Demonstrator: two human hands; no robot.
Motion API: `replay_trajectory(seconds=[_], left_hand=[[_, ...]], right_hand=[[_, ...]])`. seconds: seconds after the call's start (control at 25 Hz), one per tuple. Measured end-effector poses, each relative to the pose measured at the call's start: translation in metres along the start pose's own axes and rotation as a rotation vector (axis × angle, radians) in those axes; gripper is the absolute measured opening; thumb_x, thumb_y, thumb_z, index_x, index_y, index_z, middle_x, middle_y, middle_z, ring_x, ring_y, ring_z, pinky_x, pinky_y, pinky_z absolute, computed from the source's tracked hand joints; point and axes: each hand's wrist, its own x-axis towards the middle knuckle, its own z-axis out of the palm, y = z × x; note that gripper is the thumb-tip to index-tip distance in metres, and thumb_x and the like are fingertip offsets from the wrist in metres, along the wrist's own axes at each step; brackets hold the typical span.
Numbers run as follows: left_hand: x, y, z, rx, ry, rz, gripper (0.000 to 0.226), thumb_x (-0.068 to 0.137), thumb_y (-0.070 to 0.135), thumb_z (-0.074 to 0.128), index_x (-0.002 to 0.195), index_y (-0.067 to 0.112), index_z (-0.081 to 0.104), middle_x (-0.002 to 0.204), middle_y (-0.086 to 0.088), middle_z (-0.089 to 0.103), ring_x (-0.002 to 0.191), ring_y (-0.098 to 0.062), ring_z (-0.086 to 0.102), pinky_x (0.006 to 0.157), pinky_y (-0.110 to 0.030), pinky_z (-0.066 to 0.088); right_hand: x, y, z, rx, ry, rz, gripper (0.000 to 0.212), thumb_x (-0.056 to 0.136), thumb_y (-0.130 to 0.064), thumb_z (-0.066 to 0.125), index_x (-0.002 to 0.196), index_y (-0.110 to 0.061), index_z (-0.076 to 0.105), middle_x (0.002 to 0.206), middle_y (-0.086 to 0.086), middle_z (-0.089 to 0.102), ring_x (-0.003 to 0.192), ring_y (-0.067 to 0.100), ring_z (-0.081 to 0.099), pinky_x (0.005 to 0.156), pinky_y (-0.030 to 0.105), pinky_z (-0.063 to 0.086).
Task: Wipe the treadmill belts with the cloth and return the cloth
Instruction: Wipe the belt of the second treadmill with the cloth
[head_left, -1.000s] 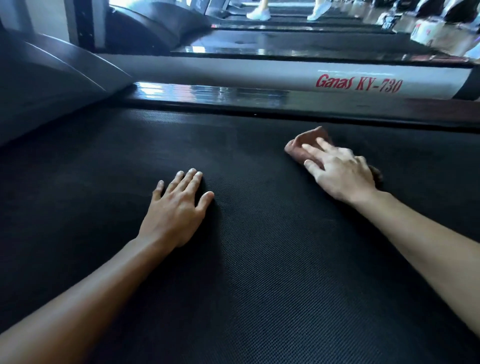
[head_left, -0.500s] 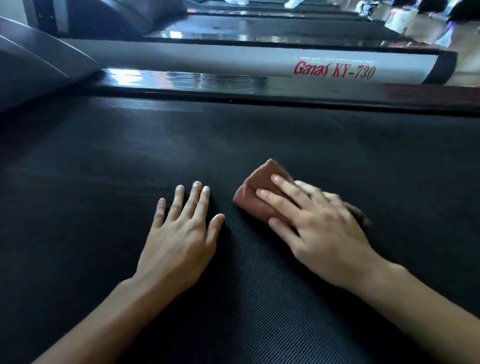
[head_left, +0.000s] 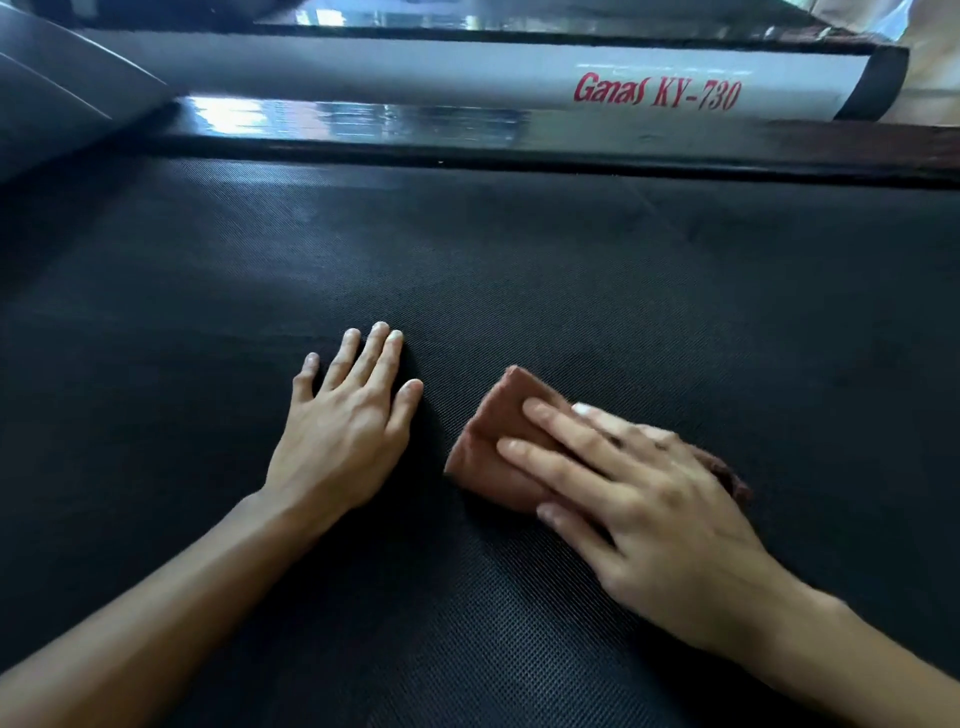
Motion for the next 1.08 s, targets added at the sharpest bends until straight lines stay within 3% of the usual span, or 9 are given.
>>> replay_trajectory(seconds=[0.2,0.44,0.6,0.64,0.8,0.84,0.96,1.0,1.08], left_hand=[[0.001,0.001,0.001,0.02,-0.016,-0.027,0.06,0.1,0.05,0.017,0.155,0.026,0.008,0.161,0.013,0.0,0.148,-0.007,-0.007,0.12,-0.04,-0.002],[-0.006,0.009,-0.007,0.015,-0.046,-0.056,0.06,0.101,0.048,0.018,0.155,0.024,0.008,0.162,0.011,-0.001,0.148,-0.009,-0.006,0.121,-0.041,-0.003],[-0.032,0.027,-0.007,0.011,-0.147,-0.091,0.066,0.099,0.055,0.016,0.155,0.023,0.0,0.161,0.01,-0.009,0.147,-0.011,-0.014,0.12,-0.042,-0.009],[-0.04,0.032,-0.008,0.005,-0.144,-0.088,0.068,0.099,0.056,0.016,0.155,0.023,0.0,0.161,0.01,-0.01,0.147,-0.011,-0.015,0.12,-0.042,-0.009],[-0.064,0.051,-0.012,-0.025,-0.118,-0.098,0.068,0.099,0.054,0.02,0.155,0.02,0.003,0.162,0.007,-0.007,0.147,-0.011,-0.014,0.12,-0.043,-0.009],[-0.07,0.056,-0.011,-0.022,-0.115,-0.103,0.067,0.099,0.054,0.02,0.155,0.02,0.004,0.162,0.006,-0.007,0.147,-0.011,-0.013,0.12,-0.043,-0.008],[-0.083,0.067,-0.008,0.002,-0.12,-0.13,0.067,0.1,0.053,0.018,0.155,0.019,0.003,0.162,0.005,-0.007,0.148,-0.012,-0.013,0.119,-0.043,-0.009],[-0.085,0.07,-0.008,0.003,-0.12,-0.142,0.066,0.1,0.053,0.018,0.155,0.019,0.003,0.162,0.005,-0.006,0.148,-0.013,-0.012,0.119,-0.044,-0.008],[-0.084,0.076,-0.008,-0.008,-0.11,-0.158,0.066,0.1,0.051,0.02,0.155,0.018,0.006,0.162,0.004,-0.004,0.148,-0.014,-0.01,0.12,-0.045,-0.007]], right_hand=[[0.038,0.049,-0.002,-0.072,0.013,0.542,0.046,0.096,-0.049,0.041,0.142,-0.045,0.041,0.155,-0.01,0.034,0.134,0.026,0.042,0.106,0.046,0.033],[-0.058,-0.031,-0.016,-0.036,-0.01,-0.035,0.047,0.095,-0.047,0.04,0.141,-0.044,0.044,0.154,-0.01,0.036,0.132,0.025,0.047,0.101,0.045,0.042],[-0.044,0.007,-0.028,-0.071,0.052,0.555,0.049,0.09,-0.049,0.039,0.138,-0.043,0.047,0.152,-0.008,0.041,0.127,0.028,0.05,0.098,0.047,0.042],[-0.05,-0.007,-0.026,-0.067,0.088,0.534,0.049,0.09,-0.049,0.04,0.138,-0.042,0.048,0.151,-0.006,0.042,0.126,0.029,0.051,0.097,0.047,0.043],[-0.096,-0.045,-0.031,-0.015,-0.004,-0.053,0.047,0.092,-0.049,0.044,0.139,-0.045,0.044,0.153,-0.009,0.04,0.13,0.026,0.05,0.097,0.044,0.044],[-0.094,-0.029,-0.033,-0.035,-0.031,-0.003,0.048,0.091,-0.049,0.043,0.139,-0.045,0.045,0.152,-0.009,0.041,0.129,0.025,0.051,0.096,0.043,0.044],[-0.082,0.002,-0.043,-0.047,0.055,0.566,0.051,0.086,-0.047,0.041,0.136,-0.044,0.051,0.15,-0.009,0.044,0.125,0.028,0.053,0.094,0.046,0.044],[-0.086,-0.005,-0.042,-0.04,0.083,0.593,0.05,0.086,-0.047,0.042,0.135,-0.044,0.051,0.149,-0.008,0.045,0.124,0.029,0.053,0.094,0.047,0.044],[-0.109,-0.036,-0.041,-0.015,0.08,0.345,0.049,0.087,-0.046,0.045,0.136,-0.044,0.05,0.15,-0.008,0.044,0.126,0.028,0.052,0.096,0.046,0.044]])
